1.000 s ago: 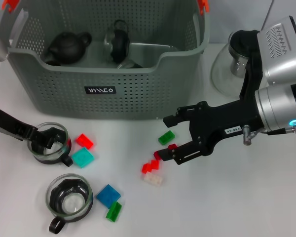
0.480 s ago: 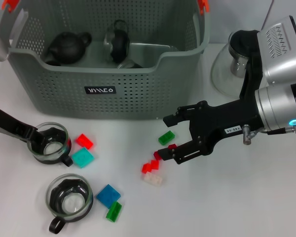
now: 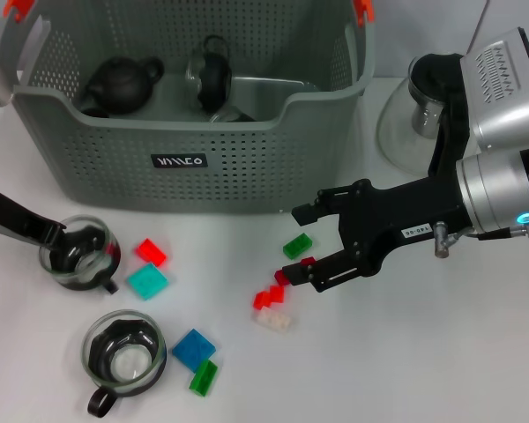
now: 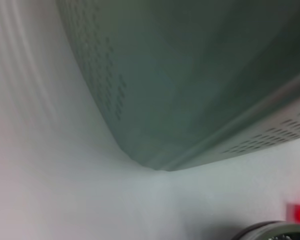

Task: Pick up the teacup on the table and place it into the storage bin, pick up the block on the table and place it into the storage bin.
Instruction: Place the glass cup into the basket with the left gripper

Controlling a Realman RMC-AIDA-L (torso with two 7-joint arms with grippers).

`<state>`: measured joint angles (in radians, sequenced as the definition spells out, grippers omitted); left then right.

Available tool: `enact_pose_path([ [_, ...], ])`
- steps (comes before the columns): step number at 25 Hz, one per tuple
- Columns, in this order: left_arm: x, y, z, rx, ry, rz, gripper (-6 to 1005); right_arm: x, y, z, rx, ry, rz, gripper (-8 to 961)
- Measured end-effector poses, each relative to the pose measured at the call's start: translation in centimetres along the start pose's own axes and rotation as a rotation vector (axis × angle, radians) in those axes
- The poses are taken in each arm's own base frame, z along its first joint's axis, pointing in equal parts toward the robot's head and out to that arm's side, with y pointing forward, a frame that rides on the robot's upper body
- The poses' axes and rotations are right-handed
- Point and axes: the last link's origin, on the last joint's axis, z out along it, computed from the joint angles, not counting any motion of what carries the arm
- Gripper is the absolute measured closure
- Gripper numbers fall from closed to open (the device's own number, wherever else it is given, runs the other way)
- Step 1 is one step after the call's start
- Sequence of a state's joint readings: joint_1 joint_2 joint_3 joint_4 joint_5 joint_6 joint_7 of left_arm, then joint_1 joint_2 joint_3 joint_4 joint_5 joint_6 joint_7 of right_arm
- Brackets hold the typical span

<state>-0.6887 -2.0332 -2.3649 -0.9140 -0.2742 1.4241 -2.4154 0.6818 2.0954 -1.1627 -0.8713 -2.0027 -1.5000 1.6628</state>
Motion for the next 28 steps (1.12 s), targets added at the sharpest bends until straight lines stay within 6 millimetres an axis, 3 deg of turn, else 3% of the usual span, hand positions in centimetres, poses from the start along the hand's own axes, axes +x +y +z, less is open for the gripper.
enact_pose_path([
  [4, 0.1, -0.1, -0.2, -0.001, 0.009, -0.001, 954, 0.0, 0.0, 0.0, 0.0, 0.0, 0.0, 38],
  [15, -0.2, 0.0, -1.4, -0.022, -0.003, 0.009, 954, 0.1, -0.2, -0.3, 0.014, -0.016, 0.001, 38],
  [23, -1.7, 0.0, -6.1, -0.137, 0.077, -0.011, 954, 0.1, -0.2, -0.5, 0.012, -0.027, -0.004, 38],
  [28, -2.2, 0.8, -9.3, -0.302, 0.156, 0.012, 954, -0.1, -0.2, -1.1, 0.009, -0.045, 0.0, 38],
])
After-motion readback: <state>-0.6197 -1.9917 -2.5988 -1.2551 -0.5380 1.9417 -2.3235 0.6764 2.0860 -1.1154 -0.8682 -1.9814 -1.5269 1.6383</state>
